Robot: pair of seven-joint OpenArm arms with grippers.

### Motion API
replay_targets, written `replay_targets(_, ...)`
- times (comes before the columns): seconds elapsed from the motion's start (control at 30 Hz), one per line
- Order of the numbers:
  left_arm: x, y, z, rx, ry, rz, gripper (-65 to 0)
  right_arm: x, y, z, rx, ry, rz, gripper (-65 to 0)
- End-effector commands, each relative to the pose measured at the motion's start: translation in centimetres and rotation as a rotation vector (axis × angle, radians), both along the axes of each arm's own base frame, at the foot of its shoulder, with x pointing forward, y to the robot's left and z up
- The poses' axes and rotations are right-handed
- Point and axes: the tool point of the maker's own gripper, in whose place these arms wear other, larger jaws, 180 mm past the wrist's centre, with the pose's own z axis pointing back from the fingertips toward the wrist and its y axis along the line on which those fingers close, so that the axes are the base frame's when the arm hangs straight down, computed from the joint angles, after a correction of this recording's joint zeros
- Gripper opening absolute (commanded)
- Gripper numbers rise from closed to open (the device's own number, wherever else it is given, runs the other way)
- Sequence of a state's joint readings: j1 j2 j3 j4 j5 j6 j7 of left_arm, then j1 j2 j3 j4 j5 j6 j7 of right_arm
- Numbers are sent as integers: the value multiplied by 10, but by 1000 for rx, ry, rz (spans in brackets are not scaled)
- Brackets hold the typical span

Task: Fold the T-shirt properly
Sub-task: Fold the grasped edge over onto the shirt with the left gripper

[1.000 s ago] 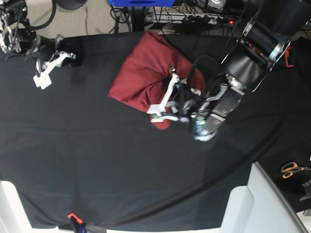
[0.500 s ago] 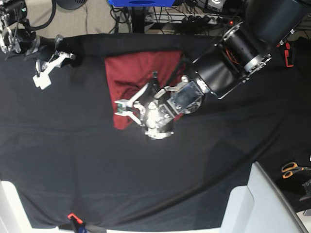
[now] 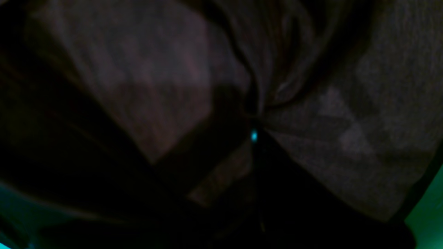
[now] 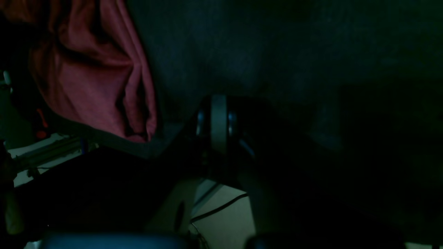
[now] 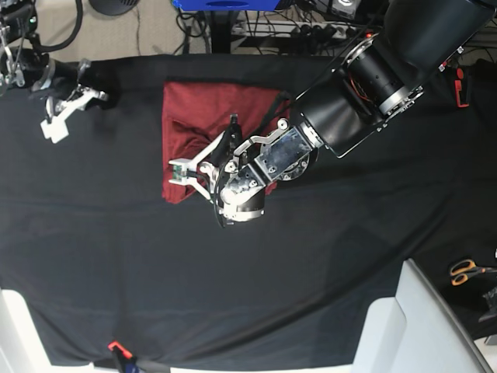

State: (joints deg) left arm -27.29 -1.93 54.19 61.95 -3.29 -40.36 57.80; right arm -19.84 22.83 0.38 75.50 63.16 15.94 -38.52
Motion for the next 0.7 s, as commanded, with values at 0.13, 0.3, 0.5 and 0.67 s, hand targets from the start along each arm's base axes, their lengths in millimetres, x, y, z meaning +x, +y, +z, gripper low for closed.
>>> replay_targets(0.13,11,-7,10,-19,-33,-4,-650,8,0,7,9,-33,5,-650)
replay_targets(0.3,14,-7,11,-19,-38,-2,-650,9,-1,8,8,-34,2,-650)
replay_targets(0.5,15,-7,12,-21,-41,1,-349,8,-1,7,8,-33,2,-650)
replay_targets(0.67,31,-6,23,-20,-75,1,-61,8,-1,7,9,-31,4,-650)
